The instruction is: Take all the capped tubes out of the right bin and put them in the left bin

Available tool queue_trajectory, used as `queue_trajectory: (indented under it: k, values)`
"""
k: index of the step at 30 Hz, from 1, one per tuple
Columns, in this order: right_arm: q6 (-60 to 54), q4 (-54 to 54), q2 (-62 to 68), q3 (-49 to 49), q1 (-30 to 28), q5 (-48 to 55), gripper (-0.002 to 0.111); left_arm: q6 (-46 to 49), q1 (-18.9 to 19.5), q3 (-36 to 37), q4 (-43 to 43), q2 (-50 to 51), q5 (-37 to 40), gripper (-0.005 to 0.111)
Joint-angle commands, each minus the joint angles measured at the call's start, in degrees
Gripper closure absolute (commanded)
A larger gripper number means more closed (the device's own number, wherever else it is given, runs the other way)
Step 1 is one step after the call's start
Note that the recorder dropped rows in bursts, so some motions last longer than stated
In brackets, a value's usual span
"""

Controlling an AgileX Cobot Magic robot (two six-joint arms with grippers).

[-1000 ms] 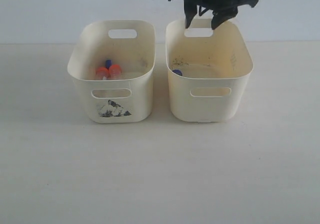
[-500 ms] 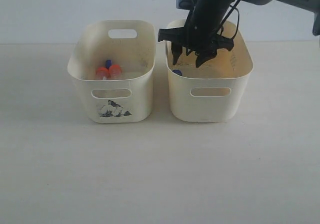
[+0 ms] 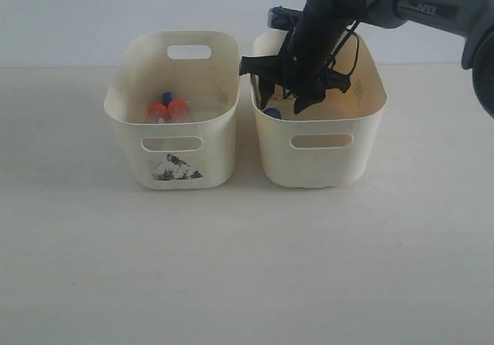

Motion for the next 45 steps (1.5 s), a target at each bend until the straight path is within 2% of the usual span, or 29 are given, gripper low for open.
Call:
queue_trajectory:
  k: [1, 19, 21, 24, 26, 29, 34, 45]
  values:
    - [-0.3, -1.9, 2.1, -0.1, -0.1, -0.2, 0.05, -0.7, 0.1, -0.2, -0.1, -0.1, -0.9, 0.102]
    - [0.0, -5.3, -4.5, -0.1, -0.1, 0.6, 0.051, -0.7, 0.1, -0.2, -0.1, -0.1, -0.9, 0.102]
    - [-0.1, -5.1, -4.5, -0.1, -0.4, 0.6, 0.058, -0.7, 0.1, -0.2, -0.1, -0.1, -0.9, 0.102]
    - [0.0, -3.6, -4.5, -0.1, -1.3, 0.9, 0.074, -0.7, 0.1, -0.2, -0.1, -0.1, -0.9, 0.102]
    - [0.3, -3.6, -4.5, -0.1, -1.8, 0.9, 0.079, -0.7, 0.1, -0.2, -0.1, -0.1, -0.9, 0.102]
    - [1.1, -3.6, -4.3, -0.1, -2.2, 1.0, 0.074, -0.7, 0.1, -0.2, -0.1, -0.1, -0.9, 0.102]
    - [1.1, -3.1, -3.0, -0.1, -2.2, 1.3, 0.054, -0.7, 0.1, -0.2, -0.1, -0.1, -0.9, 0.102]
    - [1.3, -2.7, -0.4, -0.1, -2.2, 0.6, 0.054, -0.7, 0.1, -0.2, -0.1, -0.1, -0.9, 0.102]
